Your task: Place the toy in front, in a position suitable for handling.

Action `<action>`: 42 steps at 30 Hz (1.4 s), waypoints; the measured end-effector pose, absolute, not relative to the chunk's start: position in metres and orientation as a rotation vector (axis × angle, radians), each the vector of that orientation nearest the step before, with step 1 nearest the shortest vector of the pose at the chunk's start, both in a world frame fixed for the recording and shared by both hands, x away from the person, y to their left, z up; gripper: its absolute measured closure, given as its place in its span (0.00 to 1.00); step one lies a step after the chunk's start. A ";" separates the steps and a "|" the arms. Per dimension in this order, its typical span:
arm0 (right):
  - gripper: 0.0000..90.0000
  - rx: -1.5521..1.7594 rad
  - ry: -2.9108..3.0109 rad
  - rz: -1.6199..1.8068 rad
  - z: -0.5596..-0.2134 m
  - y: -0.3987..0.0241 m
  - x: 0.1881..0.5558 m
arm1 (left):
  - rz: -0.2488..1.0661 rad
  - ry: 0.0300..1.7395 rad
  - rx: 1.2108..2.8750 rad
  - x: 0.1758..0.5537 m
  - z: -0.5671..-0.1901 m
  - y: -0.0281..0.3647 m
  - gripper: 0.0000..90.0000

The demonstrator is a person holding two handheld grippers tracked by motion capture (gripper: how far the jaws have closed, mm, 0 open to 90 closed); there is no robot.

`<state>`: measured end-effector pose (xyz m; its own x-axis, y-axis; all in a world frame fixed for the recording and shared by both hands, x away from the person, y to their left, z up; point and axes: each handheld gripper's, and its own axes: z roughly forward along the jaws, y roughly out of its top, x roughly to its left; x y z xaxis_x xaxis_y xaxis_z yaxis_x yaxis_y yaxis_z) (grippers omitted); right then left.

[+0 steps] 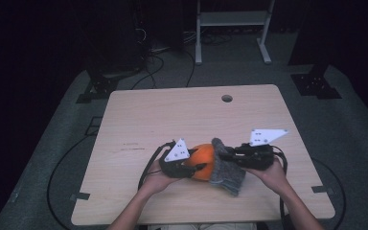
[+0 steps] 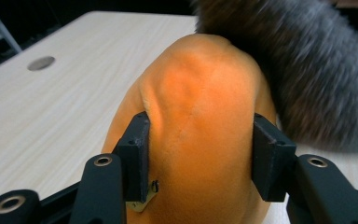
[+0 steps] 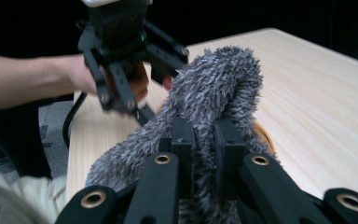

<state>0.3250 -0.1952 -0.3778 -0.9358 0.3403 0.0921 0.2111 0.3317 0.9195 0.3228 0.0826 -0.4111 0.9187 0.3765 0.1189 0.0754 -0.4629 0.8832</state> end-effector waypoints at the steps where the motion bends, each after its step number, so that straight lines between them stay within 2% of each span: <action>1: 0.90 0.501 2.471 1.664 -0.378 -0.189 0.328 | 0.388 0.327 2.038 0.322 -0.410 0.084 0.53; 3: 0.90 0.518 2.491 1.630 -0.383 -0.179 0.336 | 0.384 0.360 2.051 0.325 -0.413 0.091 0.53; 6: 0.90 0.561 2.534 1.566 -0.398 -0.179 0.344 | 0.299 0.383 2.044 0.329 -0.422 0.099 0.53; 9: 0.90 0.612 2.564 1.600 -0.412 -0.186 0.342 | 0.159 0.374 2.050 0.330 -0.425 0.101 0.46; 11: 0.90 0.596 2.587 1.585 -0.415 -0.186 0.336 | 0.129 0.359 2.047 0.330 -0.424 0.102 0.41; 13: 0.90 0.572 2.601 1.555 -0.416 -0.186 0.329 | 0.075 0.359 1.976 0.331 -0.419 0.105 0.36; 14: 0.90 0.557 2.629 1.527 -0.419 -0.186 0.327 | 0.035 0.367 1.927 0.333 -0.417 0.108 0.37; 16: 0.90 0.562 2.635 1.530 -0.423 -0.189 0.321 | 0.075 0.403 1.913 0.336 -0.413 0.111 0.37; 19: 0.90 0.558 2.644 1.524 -0.427 -0.192 0.315 | 0.110 0.447 1.981 0.339 -0.419 0.107 0.35; 26: 0.89 0.619 2.601 1.532 -0.419 -0.206 0.314 | 0.074 0.460 2.061 0.327 -0.429 0.111 0.40; 31: 0.89 0.578 2.631 1.560 -0.418 -0.191 0.318 | 0.085 0.433 2.070 0.313 -0.430 0.121 0.40; 36: 0.89 0.522 2.687 1.531 -0.428 -0.183 0.312 | 0.084 0.366 2.004 0.315 -0.414 0.115 0.27; 42: 0.89 0.478 2.709 1.529 -0.432 -0.185 0.304 | 0.104 0.354 2.094 0.331 -0.417 0.087 0.16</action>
